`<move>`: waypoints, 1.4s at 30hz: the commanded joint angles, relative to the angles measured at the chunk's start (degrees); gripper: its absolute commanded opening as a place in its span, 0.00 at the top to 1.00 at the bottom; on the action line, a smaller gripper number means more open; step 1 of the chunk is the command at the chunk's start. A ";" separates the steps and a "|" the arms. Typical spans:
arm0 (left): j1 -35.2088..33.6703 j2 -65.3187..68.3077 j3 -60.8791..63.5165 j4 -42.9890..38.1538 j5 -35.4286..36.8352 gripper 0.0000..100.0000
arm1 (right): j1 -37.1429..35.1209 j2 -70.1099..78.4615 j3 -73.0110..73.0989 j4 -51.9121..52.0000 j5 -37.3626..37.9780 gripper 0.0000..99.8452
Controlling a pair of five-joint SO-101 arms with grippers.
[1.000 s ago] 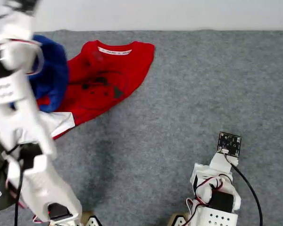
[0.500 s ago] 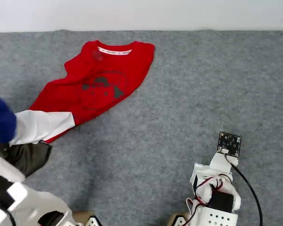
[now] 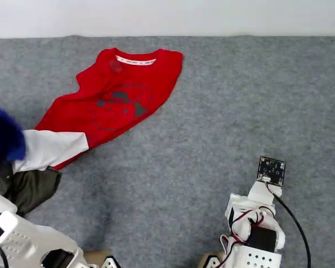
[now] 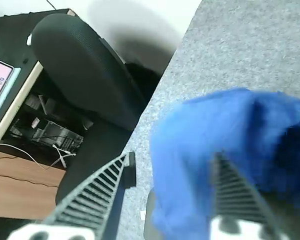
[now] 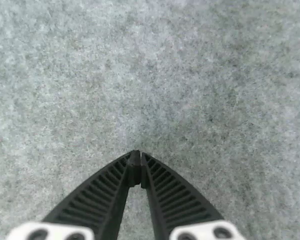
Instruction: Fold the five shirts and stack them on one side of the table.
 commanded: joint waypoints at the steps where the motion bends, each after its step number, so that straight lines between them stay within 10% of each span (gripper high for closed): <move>1: 0.44 -0.70 -1.71 1.14 -2.55 0.72 | 0.84 -0.66 0.70 0.22 -0.44 0.99; 8: 8.70 -0.88 -1.80 1.14 -2.73 0.72 | 0.84 -0.66 0.70 0.22 -0.44 0.99; 21: 45.89 5.36 10.15 -0.53 4.04 0.74 | 0.84 -0.66 0.70 0.22 -0.44 0.99; 42: 62.07 44.57 11.30 -16.09 6.24 0.76 | 0.84 -0.66 0.70 0.22 -0.44 0.99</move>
